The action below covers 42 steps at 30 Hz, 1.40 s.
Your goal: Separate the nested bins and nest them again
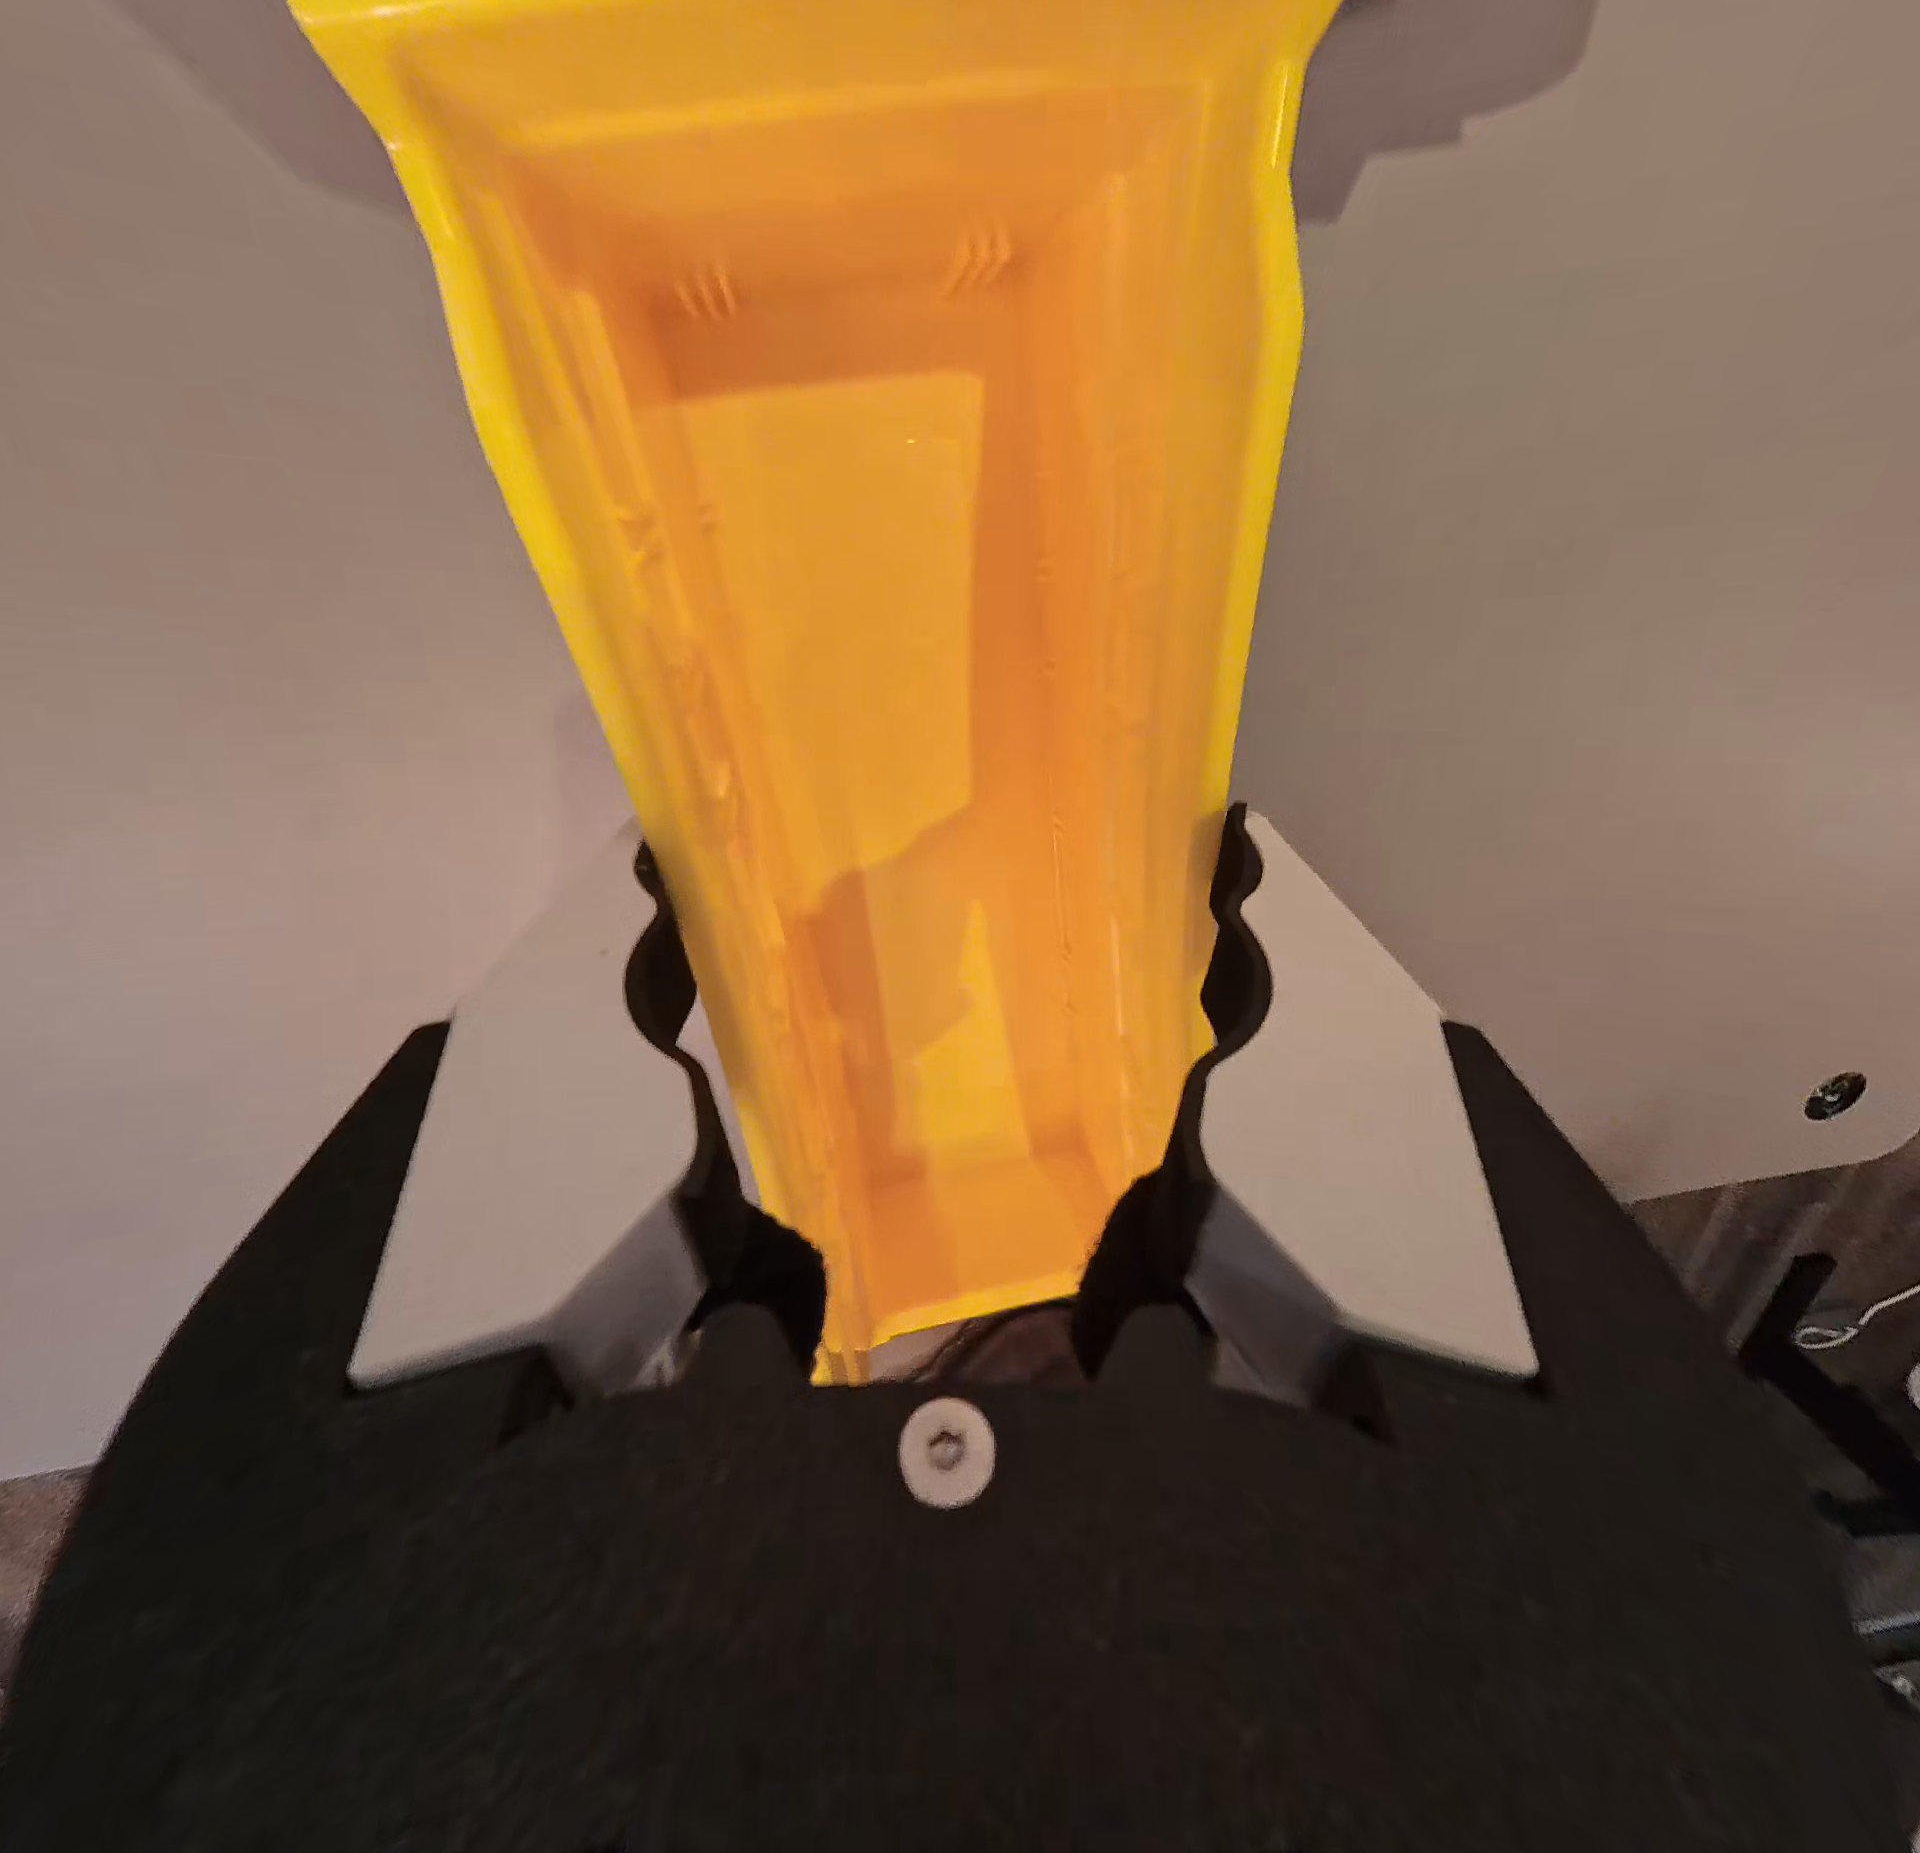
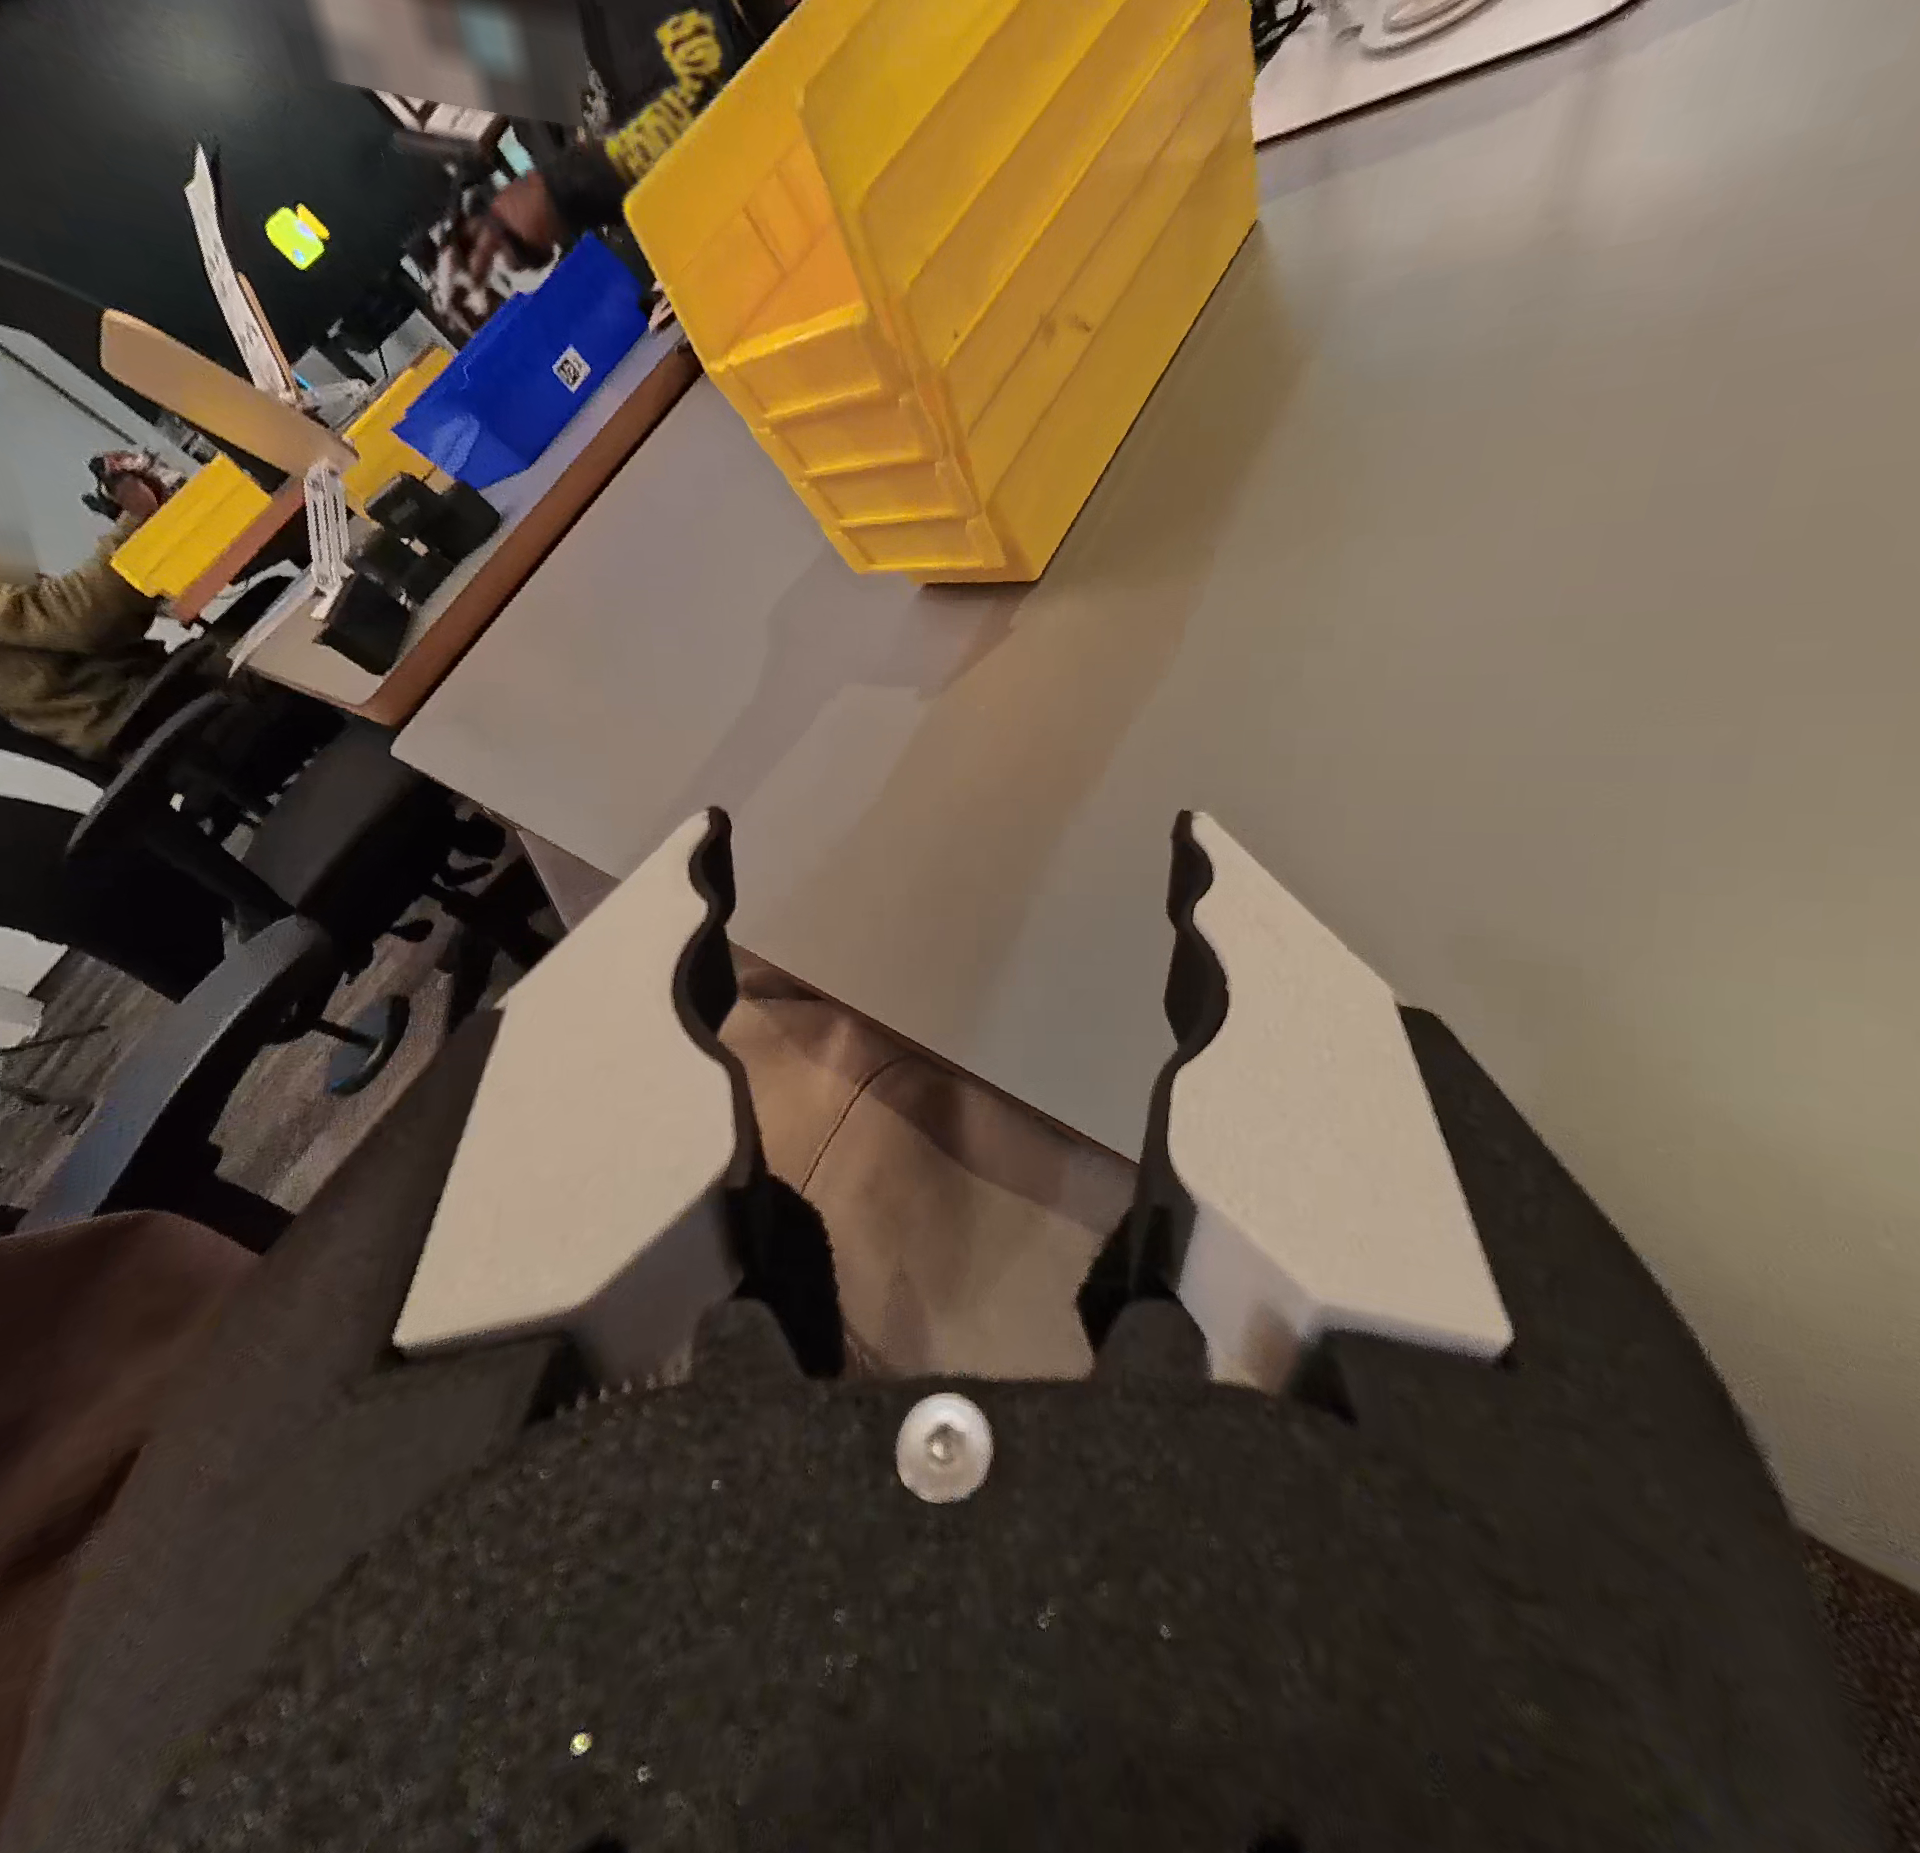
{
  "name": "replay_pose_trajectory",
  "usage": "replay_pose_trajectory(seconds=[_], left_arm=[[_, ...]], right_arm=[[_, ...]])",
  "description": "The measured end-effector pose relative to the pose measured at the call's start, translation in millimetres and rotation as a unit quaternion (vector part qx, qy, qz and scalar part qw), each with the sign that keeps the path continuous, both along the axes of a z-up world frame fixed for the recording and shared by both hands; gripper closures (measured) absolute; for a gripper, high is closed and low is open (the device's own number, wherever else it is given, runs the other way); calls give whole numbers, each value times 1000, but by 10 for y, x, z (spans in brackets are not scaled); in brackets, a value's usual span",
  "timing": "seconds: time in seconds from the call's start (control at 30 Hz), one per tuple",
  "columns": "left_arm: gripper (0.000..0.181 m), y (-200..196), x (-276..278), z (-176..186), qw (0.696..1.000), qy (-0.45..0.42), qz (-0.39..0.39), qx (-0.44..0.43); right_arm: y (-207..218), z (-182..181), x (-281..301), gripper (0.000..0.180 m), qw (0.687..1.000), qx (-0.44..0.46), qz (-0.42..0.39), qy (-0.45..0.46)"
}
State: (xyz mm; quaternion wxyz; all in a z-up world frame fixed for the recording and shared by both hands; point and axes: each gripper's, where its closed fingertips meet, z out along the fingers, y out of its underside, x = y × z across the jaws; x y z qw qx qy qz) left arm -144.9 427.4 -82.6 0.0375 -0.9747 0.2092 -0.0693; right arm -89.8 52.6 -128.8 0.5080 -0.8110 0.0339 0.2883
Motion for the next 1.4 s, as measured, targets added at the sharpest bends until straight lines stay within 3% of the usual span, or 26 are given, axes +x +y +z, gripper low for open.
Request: replay_pose_trajectory(seconds=[0.33,0.6,0.93,1.1,1.4], left_arm=[[70,-17,1,-4,1000,23,4,-4],[82,0,-7,40,1000,29,0,-4],[83,-106,-27,159,999,35,-20,-35],[74,-81,-16,160,999,36,-21,-24],[81,-134,-21,262,998,45,-23,-26]], right_arm=[[91,3,-53,96,1000,-3,20,8],[107,-5,-108,97,999,-7,32,8],[102,-48,-152,97,999,-17,40,7],[100,-65,-165,97,999,-21,42,2],[107,-103,-185,97,998,-29,47,3]])
